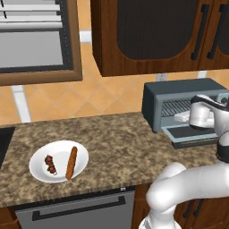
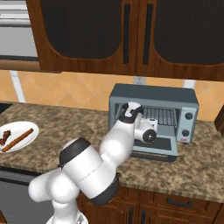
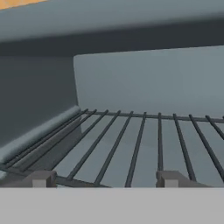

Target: Pick up the kebab skewer and baguette bread, and place them inside the toaster oven. Close the toaster oven door and start by setting the timer.

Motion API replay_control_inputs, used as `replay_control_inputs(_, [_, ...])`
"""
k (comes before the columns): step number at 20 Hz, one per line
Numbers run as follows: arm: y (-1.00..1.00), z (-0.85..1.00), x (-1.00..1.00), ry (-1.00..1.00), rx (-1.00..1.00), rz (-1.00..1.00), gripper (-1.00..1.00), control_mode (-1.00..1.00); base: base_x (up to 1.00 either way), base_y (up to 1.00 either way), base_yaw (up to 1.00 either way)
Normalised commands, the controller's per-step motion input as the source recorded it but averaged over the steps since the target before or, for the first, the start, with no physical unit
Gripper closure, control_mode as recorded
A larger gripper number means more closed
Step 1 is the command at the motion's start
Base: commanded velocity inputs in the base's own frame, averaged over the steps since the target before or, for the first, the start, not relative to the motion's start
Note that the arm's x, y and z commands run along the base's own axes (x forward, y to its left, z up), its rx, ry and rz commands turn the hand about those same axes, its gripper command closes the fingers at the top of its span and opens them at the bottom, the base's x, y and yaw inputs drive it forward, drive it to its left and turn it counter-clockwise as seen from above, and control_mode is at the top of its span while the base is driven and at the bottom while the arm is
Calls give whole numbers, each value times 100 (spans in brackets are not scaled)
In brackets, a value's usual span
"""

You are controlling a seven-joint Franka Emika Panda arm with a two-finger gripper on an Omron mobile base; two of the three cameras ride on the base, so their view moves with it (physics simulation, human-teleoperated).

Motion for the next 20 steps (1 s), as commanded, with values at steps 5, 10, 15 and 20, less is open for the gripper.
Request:
replay_control_inputs(5, [-9,-10,24,-3,0,0,-100,-100,0,0,0])
replay_control_inputs(10, [-5,-34,15,0,0,0,-100,-100,0,0,0])
replay_control_inputs(15, [-10,-65,-1,6,0,-1,-100,-100,0,0,0])
replay_control_inputs(20, [-1,-72,-37,16,0,-5,-100,-100,0,0,0])
